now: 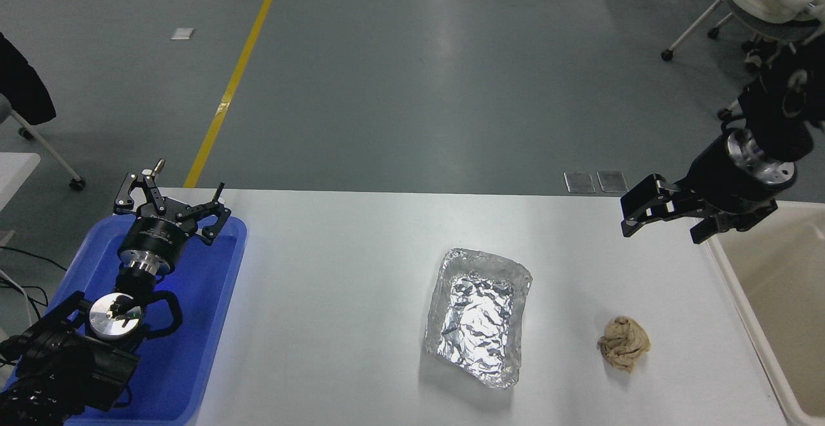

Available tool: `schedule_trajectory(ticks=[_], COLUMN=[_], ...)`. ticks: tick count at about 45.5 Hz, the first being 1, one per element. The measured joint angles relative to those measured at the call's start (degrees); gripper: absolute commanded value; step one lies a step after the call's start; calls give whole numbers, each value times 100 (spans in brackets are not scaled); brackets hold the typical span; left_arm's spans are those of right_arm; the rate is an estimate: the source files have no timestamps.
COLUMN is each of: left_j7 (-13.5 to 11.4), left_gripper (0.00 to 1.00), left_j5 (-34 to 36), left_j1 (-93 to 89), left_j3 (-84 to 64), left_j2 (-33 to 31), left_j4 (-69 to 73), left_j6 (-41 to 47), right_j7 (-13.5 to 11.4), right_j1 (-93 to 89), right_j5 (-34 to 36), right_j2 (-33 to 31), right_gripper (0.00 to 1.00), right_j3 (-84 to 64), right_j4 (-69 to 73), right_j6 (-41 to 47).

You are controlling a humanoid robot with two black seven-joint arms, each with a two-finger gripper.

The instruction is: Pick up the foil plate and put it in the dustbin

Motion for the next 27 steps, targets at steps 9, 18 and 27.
schedule_trajectory(ticks=[9, 18, 27], left_j7=[0, 0, -1], left_gripper=[100, 100, 100], left_j5=[-1, -1, 0], left_j1=[0, -4, -4], left_j3=[-1, -1, -1], left_j2=[1, 3, 4], left_j4=[0, 1, 0], left_j6=[0, 0, 3], right_j7=[0, 1, 0], right_j1=[-798, -1402, -2008], right_j5=[4, 9, 16], right_j2=[93, 145, 166], right_gripper=[100, 100, 100], right_j3=[414, 832, 1213], right_j4=[-2, -4, -19], right_j6=[-791, -1269, -1738])
